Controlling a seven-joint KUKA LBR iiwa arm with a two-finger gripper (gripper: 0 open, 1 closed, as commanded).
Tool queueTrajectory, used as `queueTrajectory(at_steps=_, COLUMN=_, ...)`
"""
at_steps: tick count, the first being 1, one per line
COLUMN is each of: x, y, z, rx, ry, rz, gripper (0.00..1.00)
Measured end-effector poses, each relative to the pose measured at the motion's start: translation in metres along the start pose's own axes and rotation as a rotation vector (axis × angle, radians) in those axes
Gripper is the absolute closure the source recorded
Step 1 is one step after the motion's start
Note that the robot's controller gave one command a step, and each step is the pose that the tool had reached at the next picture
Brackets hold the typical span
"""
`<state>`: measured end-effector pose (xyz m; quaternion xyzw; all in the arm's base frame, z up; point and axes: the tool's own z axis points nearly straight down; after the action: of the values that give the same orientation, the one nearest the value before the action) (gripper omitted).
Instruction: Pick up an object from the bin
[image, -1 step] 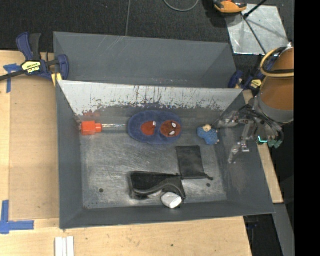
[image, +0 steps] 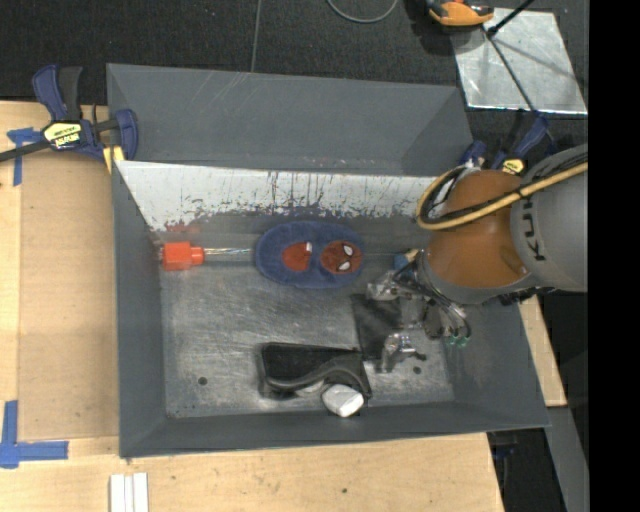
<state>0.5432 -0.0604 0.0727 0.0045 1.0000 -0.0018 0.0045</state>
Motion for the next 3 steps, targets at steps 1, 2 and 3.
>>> queueTrajectory(at_steps=1, x=-0.003, y=0.000, z=-0.029, rx=-0.003, ry=0.002, rz=0.091, gripper=0.00)
queueTrajectory(at_steps=2, x=-0.002, y=0.060, z=-0.028, rx=-0.002, ry=0.005, rz=0.277, gripper=0.00)
queueTrajectory(at_steps=3, x=-0.032, y=-0.009, z=-0.001, rx=-0.008, ry=0.005, rz=0.049, gripper=0.00)
